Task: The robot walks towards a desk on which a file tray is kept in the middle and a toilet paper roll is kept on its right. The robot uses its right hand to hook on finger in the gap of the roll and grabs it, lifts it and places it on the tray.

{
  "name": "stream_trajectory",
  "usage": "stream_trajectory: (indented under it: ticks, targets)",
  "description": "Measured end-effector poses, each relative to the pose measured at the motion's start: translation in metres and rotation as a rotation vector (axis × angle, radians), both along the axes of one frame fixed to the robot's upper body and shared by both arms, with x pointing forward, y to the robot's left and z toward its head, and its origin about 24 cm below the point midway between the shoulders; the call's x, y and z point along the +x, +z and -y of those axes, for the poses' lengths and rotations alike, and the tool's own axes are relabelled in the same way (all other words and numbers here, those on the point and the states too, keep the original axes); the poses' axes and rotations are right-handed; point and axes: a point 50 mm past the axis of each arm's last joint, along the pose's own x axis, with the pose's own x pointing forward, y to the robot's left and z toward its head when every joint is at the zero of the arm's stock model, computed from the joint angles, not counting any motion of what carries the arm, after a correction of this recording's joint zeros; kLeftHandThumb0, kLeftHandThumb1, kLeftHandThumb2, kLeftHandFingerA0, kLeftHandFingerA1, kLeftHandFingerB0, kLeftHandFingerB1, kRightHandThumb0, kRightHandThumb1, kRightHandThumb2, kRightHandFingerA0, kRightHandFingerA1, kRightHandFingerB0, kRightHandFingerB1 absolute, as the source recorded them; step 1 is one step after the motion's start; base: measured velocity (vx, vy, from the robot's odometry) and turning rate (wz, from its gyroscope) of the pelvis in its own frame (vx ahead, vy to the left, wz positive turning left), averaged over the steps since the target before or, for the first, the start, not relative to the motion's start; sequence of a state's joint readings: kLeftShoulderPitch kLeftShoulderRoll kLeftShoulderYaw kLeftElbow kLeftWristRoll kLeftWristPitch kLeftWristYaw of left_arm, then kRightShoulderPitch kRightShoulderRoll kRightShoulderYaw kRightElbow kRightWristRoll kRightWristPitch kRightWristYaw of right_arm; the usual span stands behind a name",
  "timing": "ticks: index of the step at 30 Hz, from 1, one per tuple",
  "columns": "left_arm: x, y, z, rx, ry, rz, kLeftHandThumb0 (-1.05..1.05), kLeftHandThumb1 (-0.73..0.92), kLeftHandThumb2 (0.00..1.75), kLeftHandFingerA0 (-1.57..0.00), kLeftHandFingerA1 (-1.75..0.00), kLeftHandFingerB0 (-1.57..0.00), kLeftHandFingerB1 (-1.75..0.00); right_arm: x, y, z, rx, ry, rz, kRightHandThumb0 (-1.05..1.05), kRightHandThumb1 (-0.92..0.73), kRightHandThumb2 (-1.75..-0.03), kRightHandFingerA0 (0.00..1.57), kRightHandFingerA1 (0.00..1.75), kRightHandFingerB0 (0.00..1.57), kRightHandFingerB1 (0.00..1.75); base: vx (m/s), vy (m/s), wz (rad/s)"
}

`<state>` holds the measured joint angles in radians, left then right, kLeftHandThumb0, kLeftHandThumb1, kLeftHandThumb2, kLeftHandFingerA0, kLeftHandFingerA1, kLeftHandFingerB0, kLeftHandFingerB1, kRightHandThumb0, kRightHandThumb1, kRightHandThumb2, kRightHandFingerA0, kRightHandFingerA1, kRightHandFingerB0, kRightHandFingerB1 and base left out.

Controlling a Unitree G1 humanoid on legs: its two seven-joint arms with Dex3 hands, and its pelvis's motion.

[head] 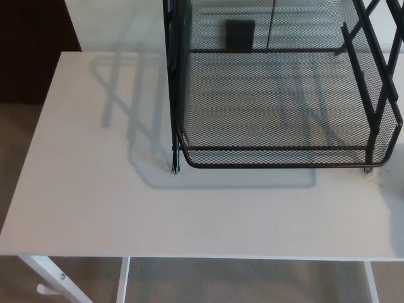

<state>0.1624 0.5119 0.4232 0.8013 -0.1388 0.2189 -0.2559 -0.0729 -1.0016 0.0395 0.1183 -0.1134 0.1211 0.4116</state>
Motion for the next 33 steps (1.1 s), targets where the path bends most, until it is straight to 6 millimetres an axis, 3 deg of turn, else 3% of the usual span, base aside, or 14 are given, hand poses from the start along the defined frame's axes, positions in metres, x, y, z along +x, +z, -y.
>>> stream_trajectory:
  ticks: [4,5,7,8,12,14,15,21,22,25,27,31,32,33]
  targets:
    - [0.0,0.001,0.0,0.005,-0.005,0.002,-0.89,0.68,1.03,-0.37,-0.77,-0.2,-0.68,-0.001,0.002,-0.001,-0.032,0.013,-0.012,-0.32,-0.5,-1.01,0.02,0.52,0.0,0.48,0.0,0.0,0.0]
    - [0.001,0.001,0.0,0.006,-0.007,0.003,-0.87,0.92,0.68,-0.37,-0.84,-0.17,-0.71,-0.001,0.003,0.0,-0.029,0.011,-0.006,-0.31,-0.5,-1.0,0.03,0.52,0.0,0.47,0.0,0.0,0.0]
    - [0.0,0.001,0.0,0.006,-0.008,0.0,-0.89,0.68,1.03,-0.39,-0.78,-0.2,-0.68,-0.003,0.004,0.002,-0.001,0.001,0.018,-0.31,-0.5,-1.0,0.02,0.51,0.0,0.47,0.0,0.0,0.0]
    - [0.0,0.0,0.0,0.007,-0.008,-0.001,-0.89,0.69,1.03,-0.37,-0.77,-0.18,-0.67,-0.004,0.003,0.002,0.008,-0.001,0.023,-0.47,-0.6,-0.59,0.14,0.35,0.18,0.28,0.0,0.0,0.0]
    - [-0.001,-0.001,0.0,0.004,-0.008,-0.007,-0.9,0.68,1.03,-0.36,-0.76,-0.18,-0.67,-0.004,0.006,-0.002,0.075,0.02,0.082,-0.29,-0.44,-0.97,0.11,0.54,0.08,0.51,0.0,0.0,0.0]
    - [0.0,-0.002,0.001,0.004,-0.013,-0.009,-0.9,0.68,1.02,-0.37,-0.77,-0.2,-0.67,-0.003,0.01,-0.008,0.105,0.052,0.117,-0.29,-0.44,-0.97,0.12,0.54,0.08,0.51,0.0,0.0,0.0]
    - [0.0,-0.002,0.001,0.005,-0.015,-0.008,-0.89,0.68,1.03,-0.38,-0.77,-0.21,-0.68,-0.003,0.011,-0.011,0.116,0.066,0.13,-0.5,-0.58,-0.58,0.23,0.41,0.21,0.3,0.0,0.0,0.0]
    - [-0.002,0.0,0.001,0.017,-0.034,-0.01,-0.91,0.68,1.05,-0.4,-0.79,-0.2,-0.68,0.003,0.023,-0.024,0.193,0.119,0.228,-0.57,-0.45,-0.76,0.25,0.49,0.16,0.4,0.0,0.0,0.0]
    - [-0.002,-0.001,0.001,0.017,-0.034,-0.01,-0.89,0.91,0.67,-0.4,-0.84,-0.18,-0.72,0.003,0.024,-0.025,0.2,0.119,0.237,-0.55,-0.45,-0.76,0.24,0.5,0.16,0.41,0.0,0.0,0.0]
    - [-0.003,-0.001,0.001,0.02,-0.034,-0.011,-0.9,0.9,0.65,-0.42,-0.84,-0.18,-0.71,0.003,0.033,-0.021,0.249,0.102,0.292,-0.45,-0.57,-0.58,0.28,0.41,0.2,0.29,0.0,0.0,0.0]
    - [-0.004,-0.001,0.001,0.024,-0.032,-0.015,-0.87,0.67,1.06,-0.45,-0.77,-0.22,-0.67,0.001,0.041,-0.015,0.272,0.075,0.323,-0.42,-0.58,-0.58,0.28,0.41,0.2,0.29,0.0,0.0,0.0]
    - [-0.005,-0.001,0.0,0.029,-0.027,-0.021,-0.87,0.67,1.05,-0.47,-0.77,-0.23,-0.66,-0.003,0.047,-0.006,0.297,0.04,0.347,-0.44,-0.59,-0.59,0.29,0.39,0.19,0.29,0.0,0.0,0.0]
    - [-0.005,-0.001,0.0,0.028,-0.025,-0.022,-0.9,0.88,0.67,-0.46,-0.82,-0.19,-0.68,-0.004,0.047,-0.004,0.298,0.031,0.346,-0.44,-0.58,-0.59,0.28,0.4,0.21,0.3,0.0,0.0,0.0]
    - [-0.005,-0.002,0.0,0.027,-0.023,-0.023,-0.89,0.89,0.68,-0.45,-0.81,-0.19,-0.68,-0.006,0.046,-0.001,0.299,0.019,0.346,-0.43,-0.58,-0.58,0.27,0.4,0.21,0.3,0.0,0.0,0.0]
